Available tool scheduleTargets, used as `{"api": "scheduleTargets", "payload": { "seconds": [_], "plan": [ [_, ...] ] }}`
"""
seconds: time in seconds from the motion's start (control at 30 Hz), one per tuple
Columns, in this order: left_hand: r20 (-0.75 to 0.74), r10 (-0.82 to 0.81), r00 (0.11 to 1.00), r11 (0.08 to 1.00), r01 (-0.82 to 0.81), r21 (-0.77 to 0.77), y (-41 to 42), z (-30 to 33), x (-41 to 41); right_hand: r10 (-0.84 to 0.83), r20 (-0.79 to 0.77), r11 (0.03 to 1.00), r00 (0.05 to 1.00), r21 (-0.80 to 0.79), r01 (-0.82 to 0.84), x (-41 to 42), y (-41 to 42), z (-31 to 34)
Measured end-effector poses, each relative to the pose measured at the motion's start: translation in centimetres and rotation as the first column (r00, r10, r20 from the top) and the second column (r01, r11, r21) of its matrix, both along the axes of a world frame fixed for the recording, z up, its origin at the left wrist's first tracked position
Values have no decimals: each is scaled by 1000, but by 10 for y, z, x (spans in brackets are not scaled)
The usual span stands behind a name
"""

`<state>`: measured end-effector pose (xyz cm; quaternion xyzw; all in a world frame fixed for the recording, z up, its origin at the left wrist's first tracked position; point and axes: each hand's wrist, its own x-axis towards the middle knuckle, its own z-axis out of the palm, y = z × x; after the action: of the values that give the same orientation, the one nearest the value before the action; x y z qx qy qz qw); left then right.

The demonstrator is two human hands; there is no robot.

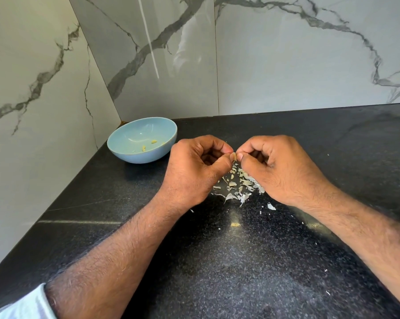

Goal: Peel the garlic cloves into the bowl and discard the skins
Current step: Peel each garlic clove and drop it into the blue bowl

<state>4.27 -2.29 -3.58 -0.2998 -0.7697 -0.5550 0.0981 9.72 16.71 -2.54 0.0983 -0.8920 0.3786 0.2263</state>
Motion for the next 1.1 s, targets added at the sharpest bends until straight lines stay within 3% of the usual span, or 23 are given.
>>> {"api": "scheduleTargets", "payload": {
  "seconds": [0.37, 0.6, 0.7, 0.8, 0.87, 0.97, 1.1],
  "plan": [
    [182, -162, 970, 978, 133, 163, -5, 3, -3, 58, -8, 998, 998, 11, -57, 1, 1, 5],
    [225, -227, 948, 939, 151, 309, -8, 9, -1, 40, 55, 979, 998, -201, -28, -1, 0, 5],
    [232, -237, 943, 930, 151, 336, -9, 9, -3, -15, 161, 951, 987, -302, 64, -5, 5, 1],
    [240, -245, 940, 922, 149, 357, -9, 11, -2, -19, 320, 982, 947, -170, 77, -6, 10, -1],
    [254, -252, 934, 914, 143, 380, -9, 12, -2, -33, 291, 997, 956, -64, 54, -3, 9, 1],
    [280, -255, 926, 909, 130, 396, -9, 11, -3, -7, 284, 997, 959, -73, 28, 0, 8, 6],
    [297, -255, 920, 899, 113, 422, -10, 11, -6, -142, 247, 989, 958, -2, 147, -2, 12, 8]
  ]
}}
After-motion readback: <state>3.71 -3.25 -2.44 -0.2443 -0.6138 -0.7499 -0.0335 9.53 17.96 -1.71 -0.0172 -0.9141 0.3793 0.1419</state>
